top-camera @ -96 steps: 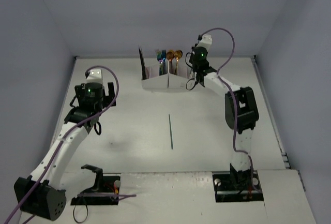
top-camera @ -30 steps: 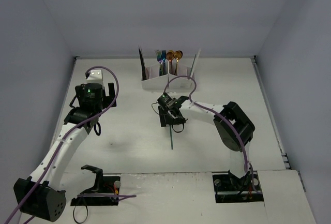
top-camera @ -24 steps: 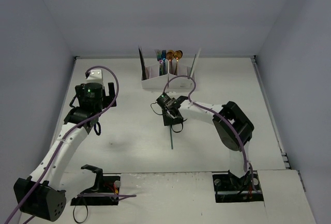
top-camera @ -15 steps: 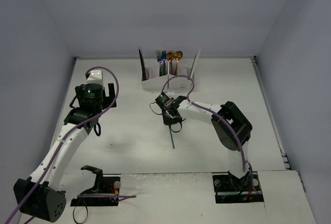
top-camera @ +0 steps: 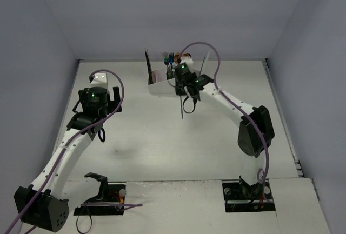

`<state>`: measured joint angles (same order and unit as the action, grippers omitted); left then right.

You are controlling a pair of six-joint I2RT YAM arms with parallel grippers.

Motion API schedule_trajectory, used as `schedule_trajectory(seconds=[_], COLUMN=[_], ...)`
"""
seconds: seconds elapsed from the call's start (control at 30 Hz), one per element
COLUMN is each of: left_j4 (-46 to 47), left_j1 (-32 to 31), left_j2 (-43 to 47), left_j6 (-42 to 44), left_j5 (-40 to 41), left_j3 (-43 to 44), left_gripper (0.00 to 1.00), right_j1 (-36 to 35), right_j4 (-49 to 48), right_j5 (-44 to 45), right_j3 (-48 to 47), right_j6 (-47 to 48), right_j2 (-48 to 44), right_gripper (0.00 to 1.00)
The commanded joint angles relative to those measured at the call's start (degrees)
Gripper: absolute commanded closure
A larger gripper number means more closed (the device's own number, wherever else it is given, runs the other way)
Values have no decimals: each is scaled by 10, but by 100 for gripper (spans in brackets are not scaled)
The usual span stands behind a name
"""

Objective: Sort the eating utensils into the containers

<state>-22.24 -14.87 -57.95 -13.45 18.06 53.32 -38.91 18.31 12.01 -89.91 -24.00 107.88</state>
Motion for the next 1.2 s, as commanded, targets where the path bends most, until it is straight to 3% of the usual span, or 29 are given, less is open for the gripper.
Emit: schedule_trajectory(seconds=[0.0,0.4,0.6,0.83,1.0,1.17], left_j4=[19,20,19,19,20,20], left_j1=[3,4,3,3,4,4], left_j2=[12,13,18,17,17,15], left_j6=[6,8,9,11,11,13], left_j5=[9,7,15,13,13,7], left_j3=[15,16,15,15,13,14], left_gripper=[3,3,3,3,3,3], right_j1=[71,183,194,192,191,188], right_j4=[-88,-403,-483,-572,-583,-586], right_j5=[53,80,70,51,37,7], right_j3=[-76,-107,-106,-18,18,50], right_j6=[59,127,142,130,120,111], right_j2=[-68,7,74,98,100,87], right_gripper=[100,100,100,100,100,90])
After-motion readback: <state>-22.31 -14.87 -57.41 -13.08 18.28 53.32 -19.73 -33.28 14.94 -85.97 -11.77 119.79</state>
